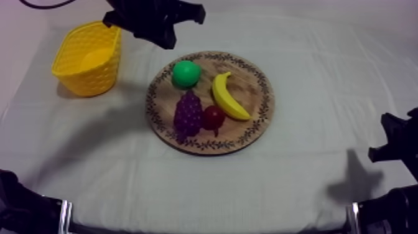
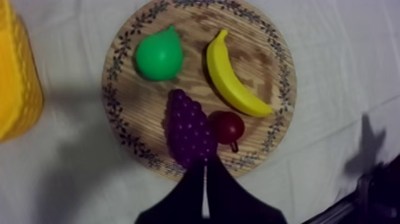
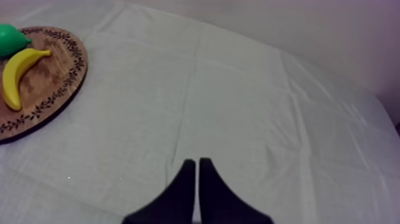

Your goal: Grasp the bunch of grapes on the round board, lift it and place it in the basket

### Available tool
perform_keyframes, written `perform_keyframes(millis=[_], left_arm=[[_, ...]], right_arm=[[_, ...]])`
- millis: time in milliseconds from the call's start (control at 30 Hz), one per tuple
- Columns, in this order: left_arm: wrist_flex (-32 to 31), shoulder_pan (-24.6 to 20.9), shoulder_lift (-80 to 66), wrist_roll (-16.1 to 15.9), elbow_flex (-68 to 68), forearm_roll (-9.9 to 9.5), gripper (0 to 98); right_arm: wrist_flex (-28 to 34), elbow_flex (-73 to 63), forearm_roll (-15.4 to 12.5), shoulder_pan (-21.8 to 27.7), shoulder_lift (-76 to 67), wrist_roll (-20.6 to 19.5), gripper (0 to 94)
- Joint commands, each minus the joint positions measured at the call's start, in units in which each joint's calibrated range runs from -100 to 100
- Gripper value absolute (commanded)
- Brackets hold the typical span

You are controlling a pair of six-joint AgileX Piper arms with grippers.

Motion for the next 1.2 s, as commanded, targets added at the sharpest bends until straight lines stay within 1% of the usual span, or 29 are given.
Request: perform_keyframes(millis=[0, 333, 433, 567, 700, 900, 1000, 1167], left_arm=[[1.94, 0.01, 0.34, 3.93, -0.61, -0.06, 0.0], [3.21, -0.40, 1.93, 5.05, 0.31, 0.42, 0.1], [3.23, -0.38, 2.01, 5.09, 0.37, 0.64, 2.1], [2.66, 0.27, 1.79, 4.82, 0.23, 0.79, 10.3], [1.01, 1.48, 1.41, 4.70, 0.22, 0.83, 21.6], [-1.92, 3.42, 0.39, 6.57, 1.26, 0.62, 37.0], [-4.59, 3.97, -0.03, 6.57, 2.11, 0.59, 42.7], [-8.70, 4.05, -0.69, 5.46, 4.25, 0.76, 49.2]], right_arm=[[-0.02, -0.04, -0.02, 0.02, 0.03, -0.12, 0.3], [-0.02, -0.04, -0.02, 0.02, 0.03, -0.12, 0.3], [-0.02, -0.04, -0.02, 0.02, 0.03, -0.12, 0.3], [-0.02, -0.04, -0.02, 0.02, 0.03, -0.12, 0.3], [-0.02, -0.04, -0.02, 0.02, 0.03, -0.12, 0.3], [-0.02, -0.04, -0.02, 0.02, 0.03, -0.12, 0.3], [-0.02, -0.04, -0.02, 0.02, 0.03, -0.12, 0.3], [-0.02, -0.04, -0.02, 0.02, 0.03, -0.12, 0.3]])
